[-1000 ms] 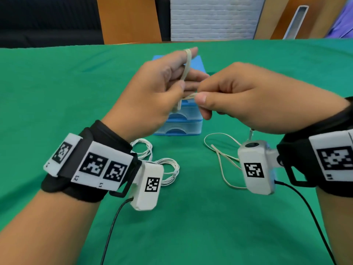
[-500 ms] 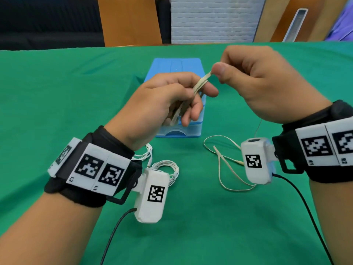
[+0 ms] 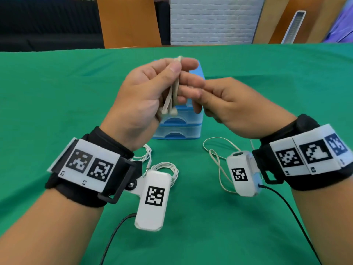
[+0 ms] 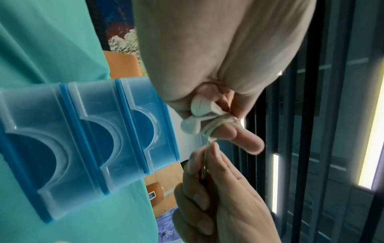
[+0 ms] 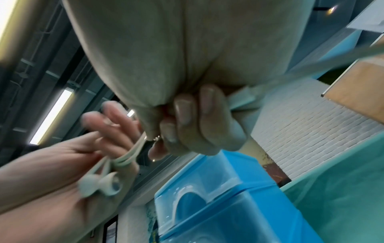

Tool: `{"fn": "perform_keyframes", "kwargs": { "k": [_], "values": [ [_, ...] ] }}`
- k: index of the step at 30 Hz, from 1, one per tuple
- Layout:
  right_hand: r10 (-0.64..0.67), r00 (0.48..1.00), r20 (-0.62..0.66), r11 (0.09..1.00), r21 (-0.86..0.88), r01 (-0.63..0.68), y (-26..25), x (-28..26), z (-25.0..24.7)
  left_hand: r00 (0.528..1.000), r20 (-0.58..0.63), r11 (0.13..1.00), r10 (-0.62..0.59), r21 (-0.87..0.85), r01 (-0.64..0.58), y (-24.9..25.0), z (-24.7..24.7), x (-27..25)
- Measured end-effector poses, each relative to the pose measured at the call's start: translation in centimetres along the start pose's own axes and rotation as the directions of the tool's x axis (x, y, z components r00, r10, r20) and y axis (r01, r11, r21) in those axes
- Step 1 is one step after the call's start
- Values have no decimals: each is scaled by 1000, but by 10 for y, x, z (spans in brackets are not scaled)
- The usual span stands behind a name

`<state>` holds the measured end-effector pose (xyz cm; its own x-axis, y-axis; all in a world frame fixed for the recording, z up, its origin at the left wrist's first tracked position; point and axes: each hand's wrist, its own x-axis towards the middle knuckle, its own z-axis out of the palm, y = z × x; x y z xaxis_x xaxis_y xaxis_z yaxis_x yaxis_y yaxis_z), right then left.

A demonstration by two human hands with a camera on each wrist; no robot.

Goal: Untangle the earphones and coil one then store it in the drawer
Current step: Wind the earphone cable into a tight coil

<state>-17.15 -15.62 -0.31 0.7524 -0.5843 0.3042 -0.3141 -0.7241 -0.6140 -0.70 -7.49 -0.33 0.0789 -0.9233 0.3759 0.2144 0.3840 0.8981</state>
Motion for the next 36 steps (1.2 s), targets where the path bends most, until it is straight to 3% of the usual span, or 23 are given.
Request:
{"fn": "perform_keyframes", "kwargs": {
  "k": [4, 8, 14, 17, 22, 26, 30, 36],
  "values": [
    [-10, 998, 63, 996, -93, 16, -11, -1, 5, 995, -89, 997, 38, -69, -44, -4, 0, 1],
    [5, 995, 97, 970, -241, 18, -20, -5, -1, 991, -100, 995, 92, 48, -87, -8, 0, 2],
    [-19, 994, 106, 931, -360, 56, -32, -13, -16, 989, 100, 871, 109, 470, -143, -12, 1, 1],
    [-33, 999, 21, 944, -329, 38, -34, -15, -31, 979, 196, 813, 50, 562, -154, -14, -1, -2],
    [-90, 981, -171, 960, -277, 40, -23, -14, -44, 974, 224, 867, -29, 492, -87, -9, 4, -5],
    [-72, 960, -269, 995, -90, 50, -3, -8, -34, 977, 214, 907, -18, 414, -74, -9, 7, -3],
    [5, 978, -211, 987, 156, 29, 14, -2, -17, 984, 180, 969, 9, 240, -53, -9, 10, -3],
    [14, 1000, -3, 987, 161, -13, 4, -4, -3, 993, 44, 991, 112, 71, -115, -9, 9, 0]
  ]
}}
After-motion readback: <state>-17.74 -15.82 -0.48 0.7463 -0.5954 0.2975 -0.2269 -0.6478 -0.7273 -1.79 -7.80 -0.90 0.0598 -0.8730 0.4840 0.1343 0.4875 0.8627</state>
